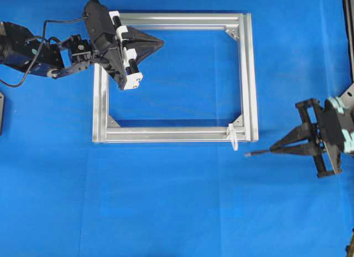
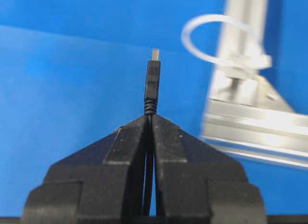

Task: Insert the wire through the string loop located on the right side.
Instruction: 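Move the right gripper left, aiming the plug at the white zip-tie loop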

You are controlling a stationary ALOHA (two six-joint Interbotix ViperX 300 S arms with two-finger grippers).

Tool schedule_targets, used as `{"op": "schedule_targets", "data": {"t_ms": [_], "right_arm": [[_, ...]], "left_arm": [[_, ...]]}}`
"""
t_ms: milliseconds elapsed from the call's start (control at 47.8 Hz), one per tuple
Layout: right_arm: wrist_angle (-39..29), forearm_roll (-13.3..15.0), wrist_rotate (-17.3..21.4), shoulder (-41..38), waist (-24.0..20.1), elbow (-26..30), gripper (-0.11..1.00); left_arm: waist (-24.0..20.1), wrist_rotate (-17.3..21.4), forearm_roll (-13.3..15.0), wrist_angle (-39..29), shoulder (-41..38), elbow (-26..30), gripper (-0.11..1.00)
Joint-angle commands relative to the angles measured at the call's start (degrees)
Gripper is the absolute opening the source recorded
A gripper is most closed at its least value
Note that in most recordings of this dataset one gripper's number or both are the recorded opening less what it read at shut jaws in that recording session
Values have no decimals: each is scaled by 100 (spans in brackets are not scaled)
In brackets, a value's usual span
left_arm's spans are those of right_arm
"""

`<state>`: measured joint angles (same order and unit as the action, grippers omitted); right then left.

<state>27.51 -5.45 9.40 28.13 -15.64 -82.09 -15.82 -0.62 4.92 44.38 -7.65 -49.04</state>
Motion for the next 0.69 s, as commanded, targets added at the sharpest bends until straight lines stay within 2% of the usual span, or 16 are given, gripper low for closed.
{"op": "schedule_targets", "data": {"t_ms": [0,251,669], "right_arm": [[53,-18,-18,26,272,0,-4],[62,-18,-62,53,650,-9,-4],[79,-18,-70,53,677,-9,-4]], "left_arm": [[9,0,-18,35,176,44,0],[9,0,-18,35,185,35,0],[9,0,-18,35,176,44,0]]}}
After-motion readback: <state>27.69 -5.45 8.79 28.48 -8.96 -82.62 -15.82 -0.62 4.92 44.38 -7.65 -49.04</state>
